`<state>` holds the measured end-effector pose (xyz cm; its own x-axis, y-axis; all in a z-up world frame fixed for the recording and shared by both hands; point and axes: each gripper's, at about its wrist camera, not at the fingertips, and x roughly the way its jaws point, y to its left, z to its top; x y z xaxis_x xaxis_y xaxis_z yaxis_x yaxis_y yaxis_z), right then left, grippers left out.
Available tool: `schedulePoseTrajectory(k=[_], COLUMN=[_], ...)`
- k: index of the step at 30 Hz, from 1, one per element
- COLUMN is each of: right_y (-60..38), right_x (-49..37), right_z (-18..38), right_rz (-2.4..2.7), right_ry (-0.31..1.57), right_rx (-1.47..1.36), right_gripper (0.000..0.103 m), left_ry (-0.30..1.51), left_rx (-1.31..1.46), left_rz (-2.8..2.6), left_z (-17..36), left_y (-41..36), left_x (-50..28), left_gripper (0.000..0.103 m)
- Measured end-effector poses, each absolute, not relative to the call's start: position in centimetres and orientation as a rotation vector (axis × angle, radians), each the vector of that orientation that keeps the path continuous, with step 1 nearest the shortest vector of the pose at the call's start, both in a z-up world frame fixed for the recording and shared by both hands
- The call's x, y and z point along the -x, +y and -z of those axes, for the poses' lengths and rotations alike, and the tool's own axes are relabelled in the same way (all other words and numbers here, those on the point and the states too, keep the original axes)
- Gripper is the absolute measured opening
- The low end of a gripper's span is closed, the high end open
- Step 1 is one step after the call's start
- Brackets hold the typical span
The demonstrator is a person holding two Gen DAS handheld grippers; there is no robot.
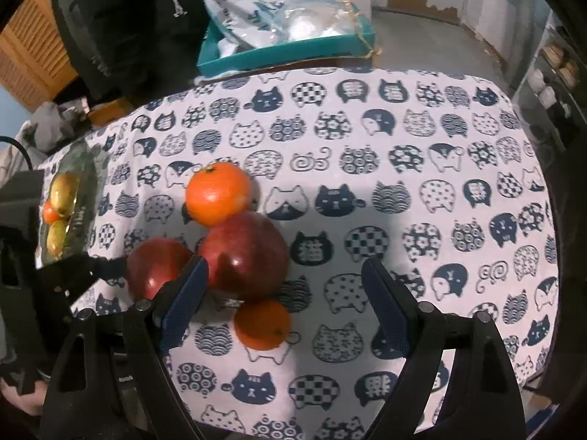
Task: Organize fruits
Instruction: 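Grasp a large red apple with the left tool while the right tool grasps another red apple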
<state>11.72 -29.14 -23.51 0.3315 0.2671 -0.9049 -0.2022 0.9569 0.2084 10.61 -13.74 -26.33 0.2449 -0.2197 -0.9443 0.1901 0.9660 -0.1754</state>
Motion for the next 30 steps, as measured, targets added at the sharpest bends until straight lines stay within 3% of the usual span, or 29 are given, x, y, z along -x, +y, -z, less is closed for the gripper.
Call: schedulePoseTrajectory(k=[23, 30], right_y=[-22.6, -22.4], right_x=[-13.8, -14.2], right_z=[29.4, 30.4], right_rz=[-0.321, -0.289], right_ry=[1.323, 1.333], right_rx=[0.095, 0.091], right_gripper=[0.086, 0.072], left_ry=[1.276, 1.264], left_rx=[0.075, 0.09], left_rz=[0.145, 0.134], left_z=[25.6, 25.1], left_y=[-6.8, -5.9], left_x=[-10.1, -9.9], left_gripper=[0.078, 0.078])
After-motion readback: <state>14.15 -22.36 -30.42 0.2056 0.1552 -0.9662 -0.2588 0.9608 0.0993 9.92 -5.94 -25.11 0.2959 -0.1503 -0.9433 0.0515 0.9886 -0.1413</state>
